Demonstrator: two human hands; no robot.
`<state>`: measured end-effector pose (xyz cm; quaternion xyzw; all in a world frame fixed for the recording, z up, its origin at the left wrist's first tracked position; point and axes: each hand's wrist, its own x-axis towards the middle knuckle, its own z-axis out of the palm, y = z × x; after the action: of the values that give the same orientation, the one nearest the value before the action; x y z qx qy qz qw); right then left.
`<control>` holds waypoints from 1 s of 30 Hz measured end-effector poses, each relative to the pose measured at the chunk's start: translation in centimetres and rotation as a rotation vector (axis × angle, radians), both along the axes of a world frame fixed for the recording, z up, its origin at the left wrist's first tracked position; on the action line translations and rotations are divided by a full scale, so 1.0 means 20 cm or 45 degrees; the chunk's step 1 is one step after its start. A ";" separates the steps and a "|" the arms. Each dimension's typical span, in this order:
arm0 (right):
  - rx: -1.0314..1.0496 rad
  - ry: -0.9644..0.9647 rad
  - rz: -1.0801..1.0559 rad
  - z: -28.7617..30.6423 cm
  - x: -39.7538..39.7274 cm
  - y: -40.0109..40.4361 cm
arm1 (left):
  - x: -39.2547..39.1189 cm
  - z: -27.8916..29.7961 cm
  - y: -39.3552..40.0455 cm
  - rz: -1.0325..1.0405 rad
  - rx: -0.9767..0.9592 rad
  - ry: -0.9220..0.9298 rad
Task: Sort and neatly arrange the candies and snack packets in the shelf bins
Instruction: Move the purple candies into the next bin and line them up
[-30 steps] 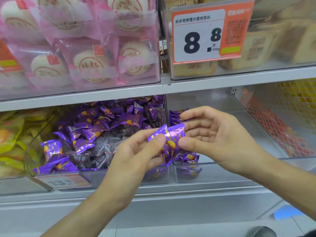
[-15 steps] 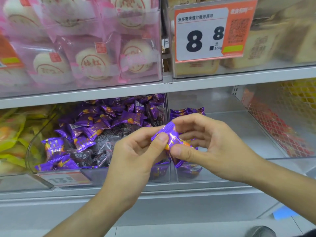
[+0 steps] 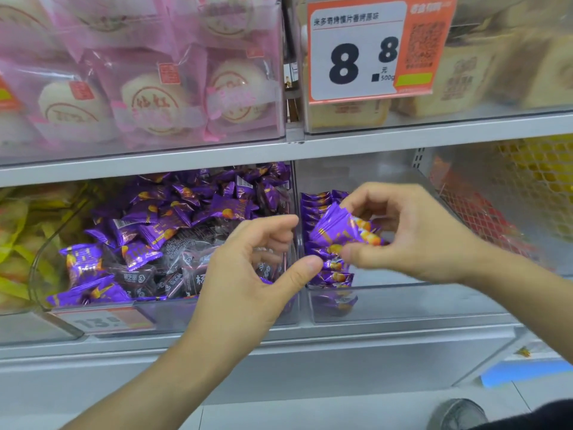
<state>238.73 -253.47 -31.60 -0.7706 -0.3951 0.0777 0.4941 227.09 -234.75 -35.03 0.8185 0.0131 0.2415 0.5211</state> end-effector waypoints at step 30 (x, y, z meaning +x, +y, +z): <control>-1.014 -0.394 -0.312 -0.33 0.37 0.00 | 0.08 -0.22 -0.02 0.051 0.397 -0.013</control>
<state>246.21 -253.41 -38.11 -0.9445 -0.3094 0.0483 0.0995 228.67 -235.10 -39.46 0.8879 -0.0107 0.2551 0.3826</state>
